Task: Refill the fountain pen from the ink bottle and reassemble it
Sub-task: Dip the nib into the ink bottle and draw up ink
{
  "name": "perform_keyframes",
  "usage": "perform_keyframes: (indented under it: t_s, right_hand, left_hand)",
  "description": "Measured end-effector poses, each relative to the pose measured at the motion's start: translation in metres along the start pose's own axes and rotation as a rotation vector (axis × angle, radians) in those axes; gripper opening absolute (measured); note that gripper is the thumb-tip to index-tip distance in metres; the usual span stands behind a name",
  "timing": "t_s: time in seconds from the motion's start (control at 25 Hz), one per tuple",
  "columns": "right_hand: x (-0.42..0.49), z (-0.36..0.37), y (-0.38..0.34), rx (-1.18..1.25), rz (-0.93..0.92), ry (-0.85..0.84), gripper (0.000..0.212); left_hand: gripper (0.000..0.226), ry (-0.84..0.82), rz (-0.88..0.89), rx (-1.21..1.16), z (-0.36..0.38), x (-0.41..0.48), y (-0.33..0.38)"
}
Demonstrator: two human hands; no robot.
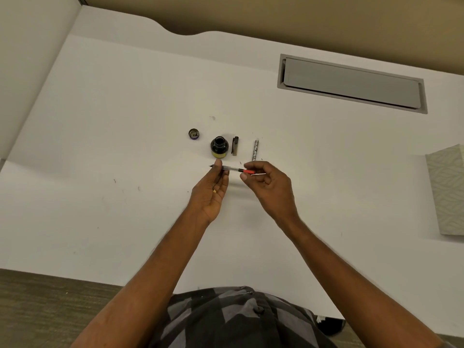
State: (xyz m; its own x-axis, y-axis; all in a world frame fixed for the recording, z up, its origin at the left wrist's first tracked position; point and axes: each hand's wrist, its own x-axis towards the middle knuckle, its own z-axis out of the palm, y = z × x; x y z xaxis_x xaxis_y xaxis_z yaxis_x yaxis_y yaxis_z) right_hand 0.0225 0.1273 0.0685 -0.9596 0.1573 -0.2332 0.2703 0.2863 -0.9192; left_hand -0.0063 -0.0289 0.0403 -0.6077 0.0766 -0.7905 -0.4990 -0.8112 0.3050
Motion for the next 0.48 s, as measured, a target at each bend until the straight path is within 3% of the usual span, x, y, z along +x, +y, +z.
perform_keyframes:
  t_s: [0.12,0.2,0.32,0.4,0.48]
  right_hand:
    - [0.002,0.002,-0.011,0.039,-0.07,0.079,0.013]
    - [0.01,0.0,-0.022,0.032,-0.113,0.144,0.009]
    - [0.026,-0.004,-0.04,-0.054,-0.185,0.197,0.007]
    - [0.037,-0.005,-0.051,-0.132,-0.245,0.201,0.008]
    - [0.046,-0.002,-0.059,-0.216,-0.304,0.18,0.007]
  left_hand:
    - [0.02,-0.022,0.037,0.041,0.012,-0.008,-0.001]
    - [0.039,0.024,0.151,0.239,0.017,-0.012,0.0]
    - [0.041,0.141,0.581,0.664,0.014,-0.014,0.002]
    - [0.04,0.081,0.951,0.876,0.01,-0.008,0.007]
    - [0.043,-0.006,1.19,1.066,0.01,0.006,0.014]
